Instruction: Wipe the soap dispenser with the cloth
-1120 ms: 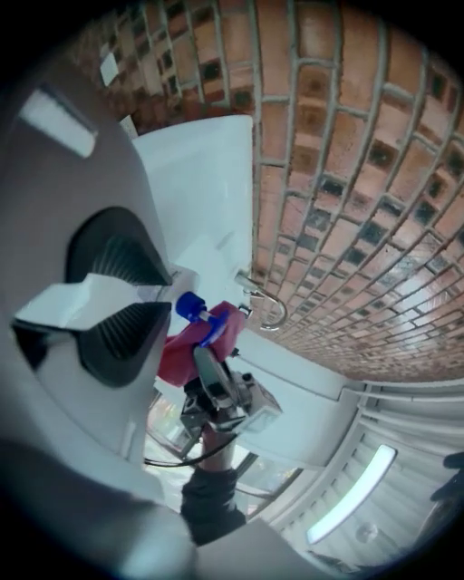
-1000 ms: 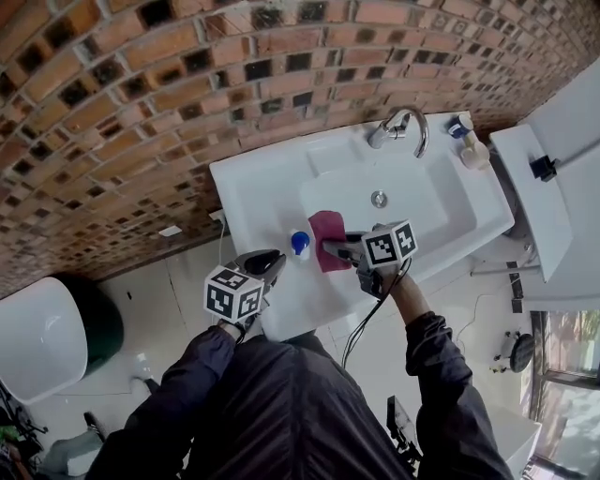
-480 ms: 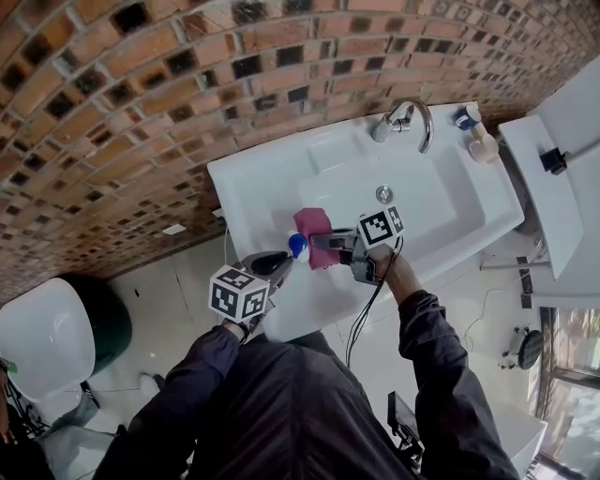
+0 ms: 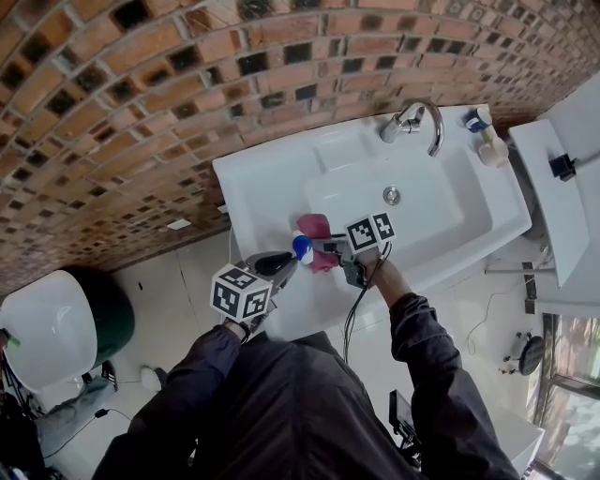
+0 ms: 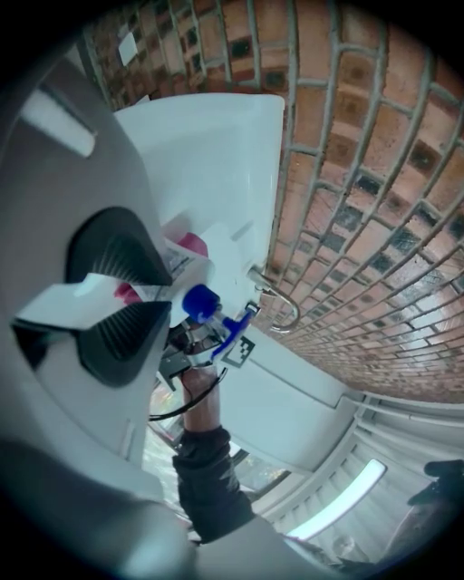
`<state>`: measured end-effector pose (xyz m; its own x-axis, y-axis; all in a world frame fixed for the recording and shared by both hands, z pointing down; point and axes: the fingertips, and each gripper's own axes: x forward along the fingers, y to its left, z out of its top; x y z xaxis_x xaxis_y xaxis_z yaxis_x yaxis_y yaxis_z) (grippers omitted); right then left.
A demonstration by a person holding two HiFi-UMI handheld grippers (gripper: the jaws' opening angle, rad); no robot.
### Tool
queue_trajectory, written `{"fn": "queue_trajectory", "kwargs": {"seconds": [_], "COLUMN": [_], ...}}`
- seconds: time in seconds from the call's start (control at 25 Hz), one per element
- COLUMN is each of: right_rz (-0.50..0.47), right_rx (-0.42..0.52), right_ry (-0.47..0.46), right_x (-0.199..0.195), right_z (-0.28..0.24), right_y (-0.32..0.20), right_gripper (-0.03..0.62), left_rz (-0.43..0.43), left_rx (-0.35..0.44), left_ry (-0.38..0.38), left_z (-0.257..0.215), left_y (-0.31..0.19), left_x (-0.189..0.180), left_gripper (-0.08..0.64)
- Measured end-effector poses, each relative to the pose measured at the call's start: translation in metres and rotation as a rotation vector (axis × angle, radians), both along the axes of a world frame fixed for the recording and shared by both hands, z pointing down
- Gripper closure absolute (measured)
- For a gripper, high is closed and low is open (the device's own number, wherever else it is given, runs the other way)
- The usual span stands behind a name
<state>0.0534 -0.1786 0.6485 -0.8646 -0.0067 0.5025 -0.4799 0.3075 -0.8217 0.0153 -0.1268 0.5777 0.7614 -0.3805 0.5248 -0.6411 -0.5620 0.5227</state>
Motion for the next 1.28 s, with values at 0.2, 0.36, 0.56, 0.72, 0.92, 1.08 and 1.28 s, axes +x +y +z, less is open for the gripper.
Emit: {"fn": "queue_trajectory", "kwargs": {"seconds": [0.2, 0.36, 0.56, 0.72, 0.92, 1.08, 1.28], "right_rz": [0.041, 0.057, -0.136, -0.285, -0.334, -0.318, -0.283], "right_rx": [0.101, 0.179, 0.141, 0.152, 0.159, 0.099, 0.057], "right_ry": [0.064, 0.058, 0.083, 0.163, 0.25, 0.301, 0.31], "right_x": [0.011, 0.034, 0.025, -0.008, -0.038, -0.039, -0.027], "right_z": [-0.013, -0.05, -0.061, -0.039, -0.023, -0.008, -0.002], "right_y": [0.002, 0.034, 0.113, 0.148, 0.137, 0.131, 0.128], "right_gripper": [0.505, 0.505, 0.505, 0.505, 0.505, 0.505, 0.505], "left_rz": [0.007, -0.031, -0.02, 0.179, 0.229, 0.27, 0.407], "left_rx": [-0.001, 0.016, 0.011, -0.068, -0.156, -0.201, -0.176], "left_ry": [-0.001, 0.008, 0.017, 0.021, 0.063, 0.072, 0.041], "left_z": [-0.001, -0.005, 0.004, 0.027, 0.055, 0.068, 0.063], "left_y": [0.0, -0.015, -0.071, -0.088, -0.095, -0.087, -0.076], "left_x": [-0.004, -0.029, -0.037, -0.007, 0.008, 0.013, 0.012], "left_gripper": [0.508, 0.508, 0.512, 0.518, 0.54, 0.559, 0.56]}}
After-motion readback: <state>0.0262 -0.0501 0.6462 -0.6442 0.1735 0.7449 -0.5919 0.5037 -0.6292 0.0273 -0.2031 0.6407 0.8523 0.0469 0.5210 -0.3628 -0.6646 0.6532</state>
